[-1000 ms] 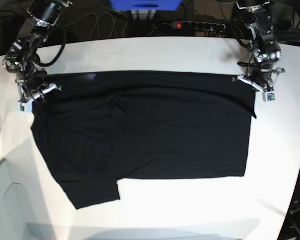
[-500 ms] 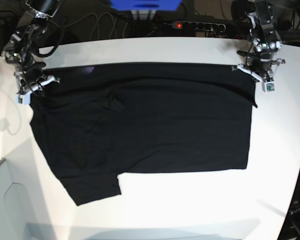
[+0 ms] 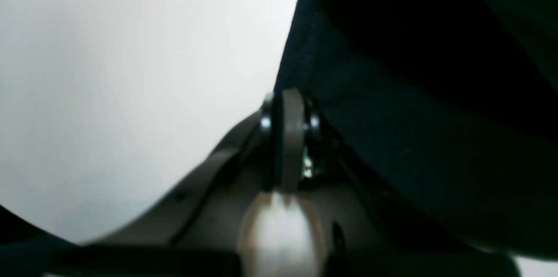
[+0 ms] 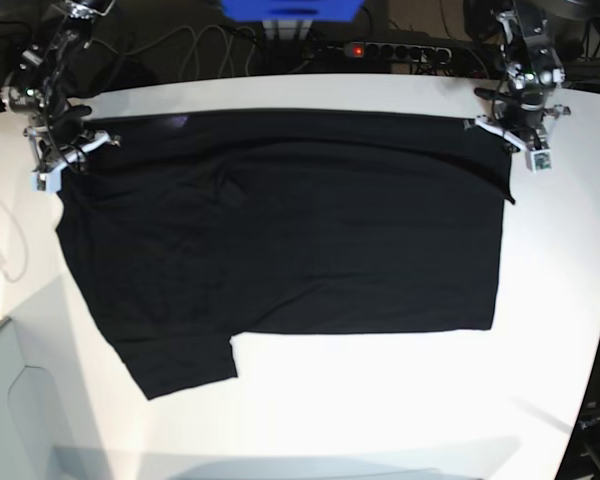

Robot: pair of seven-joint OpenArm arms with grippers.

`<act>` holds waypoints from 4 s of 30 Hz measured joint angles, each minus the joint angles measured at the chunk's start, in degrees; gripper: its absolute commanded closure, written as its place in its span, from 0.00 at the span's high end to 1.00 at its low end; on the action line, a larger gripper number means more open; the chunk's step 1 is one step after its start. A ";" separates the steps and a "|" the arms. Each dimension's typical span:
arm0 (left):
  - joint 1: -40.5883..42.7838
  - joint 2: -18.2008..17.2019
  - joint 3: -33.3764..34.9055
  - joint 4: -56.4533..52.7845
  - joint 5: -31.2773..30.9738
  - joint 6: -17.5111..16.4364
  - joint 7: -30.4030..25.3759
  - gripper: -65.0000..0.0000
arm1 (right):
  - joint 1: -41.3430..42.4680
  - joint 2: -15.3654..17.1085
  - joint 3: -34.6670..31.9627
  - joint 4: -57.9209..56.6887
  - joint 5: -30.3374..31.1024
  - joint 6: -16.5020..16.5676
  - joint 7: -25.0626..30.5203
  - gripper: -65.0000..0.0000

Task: Fold the T-shirt properly
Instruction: 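Hold both shoulder edges and drag the shirt back toward the robot, then release the shoulder and move the right gripper along the side to the hem corner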

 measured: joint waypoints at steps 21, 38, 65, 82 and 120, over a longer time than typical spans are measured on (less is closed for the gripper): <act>7.58 0.09 -0.13 1.77 -5.14 -0.17 -4.33 0.04 | -3.43 0.33 0.70 0.42 0.96 0.00 2.16 0.06; 9.40 1.18 -0.15 5.81 -4.37 -0.02 -0.96 0.04 | -5.14 -0.57 1.66 6.84 -3.06 0.63 -4.20 0.06; 9.01 6.19 -9.18 18.62 -9.75 -0.20 -2.25 0.04 | -0.33 -2.34 1.49 19.78 -3.89 0.48 -5.64 0.07; 6.51 2.80 -12.55 18.62 -28.13 -0.02 -2.14 0.05 | 9.51 -1.90 1.07 19.54 -4.13 0.50 -5.86 0.08; -0.70 6.56 -14.78 18.60 -28.30 0.22 10.03 0.35 | 45.72 17.97 -4.76 -47.43 -4.17 11.56 -1.11 0.55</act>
